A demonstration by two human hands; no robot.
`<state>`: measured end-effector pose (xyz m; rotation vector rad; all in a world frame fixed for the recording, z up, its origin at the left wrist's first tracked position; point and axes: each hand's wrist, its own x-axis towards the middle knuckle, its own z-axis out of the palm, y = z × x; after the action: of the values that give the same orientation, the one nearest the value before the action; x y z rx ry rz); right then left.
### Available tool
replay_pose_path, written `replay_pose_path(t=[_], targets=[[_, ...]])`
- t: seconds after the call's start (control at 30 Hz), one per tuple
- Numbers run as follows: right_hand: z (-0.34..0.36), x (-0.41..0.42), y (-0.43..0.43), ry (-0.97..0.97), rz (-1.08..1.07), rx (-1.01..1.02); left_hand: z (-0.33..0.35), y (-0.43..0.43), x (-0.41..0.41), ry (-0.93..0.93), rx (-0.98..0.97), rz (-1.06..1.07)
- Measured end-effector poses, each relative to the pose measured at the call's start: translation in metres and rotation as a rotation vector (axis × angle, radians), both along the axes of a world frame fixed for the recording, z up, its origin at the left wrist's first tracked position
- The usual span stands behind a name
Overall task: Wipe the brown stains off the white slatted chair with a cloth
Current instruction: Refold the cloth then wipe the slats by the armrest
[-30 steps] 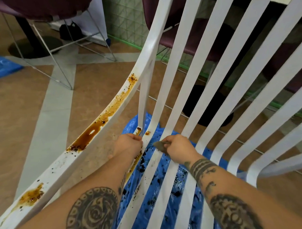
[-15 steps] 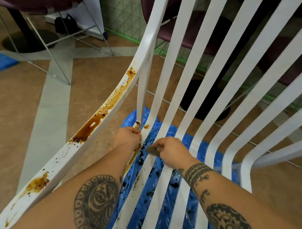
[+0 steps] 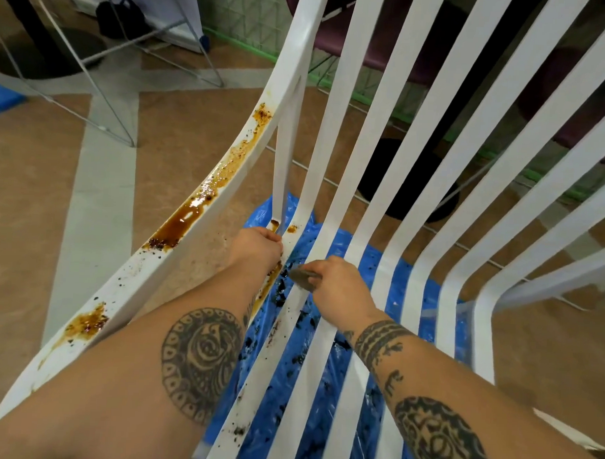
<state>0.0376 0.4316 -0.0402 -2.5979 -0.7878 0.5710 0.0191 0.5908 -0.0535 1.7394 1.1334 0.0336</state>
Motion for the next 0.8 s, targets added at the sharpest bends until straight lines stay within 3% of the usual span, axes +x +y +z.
replay_pose_path(t=[0.13,0.23,0.27,0.43,0.53,0.63,0.7,0.8], targets=[[0.019,0.006,0.002,0.212,-0.031,-0.027,0.007,0.000,-0.002,0.029,-0.019,0.015],[0.017,0.013,-0.003,0.233,-0.333,0.177,0.014,-0.002,-0.006,0.023,-0.051,0.044],[0.013,0.010,-0.002,0.190,-0.346,0.188,0.015,-0.002,-0.008,0.014,-0.043,0.057],[-0.003,-0.032,-0.003,-0.022,-0.080,0.011,0.016,-0.006,-0.024,-0.010,-0.015,0.167],[0.007,-0.045,-0.007,0.045,0.016,-0.024,0.012,-0.014,-0.042,0.014,0.006,0.180],[0.020,-0.041,-0.006,0.180,-0.051,0.014,0.016,-0.026,-0.064,0.056,-0.014,0.142],[0.020,-0.037,-0.008,0.162,-0.154,0.079,0.026,-0.034,-0.083,0.064,-0.017,0.119],[0.015,-0.049,-0.011,0.107,-0.134,0.086,0.030,-0.037,-0.115,0.097,-0.035,0.121]])
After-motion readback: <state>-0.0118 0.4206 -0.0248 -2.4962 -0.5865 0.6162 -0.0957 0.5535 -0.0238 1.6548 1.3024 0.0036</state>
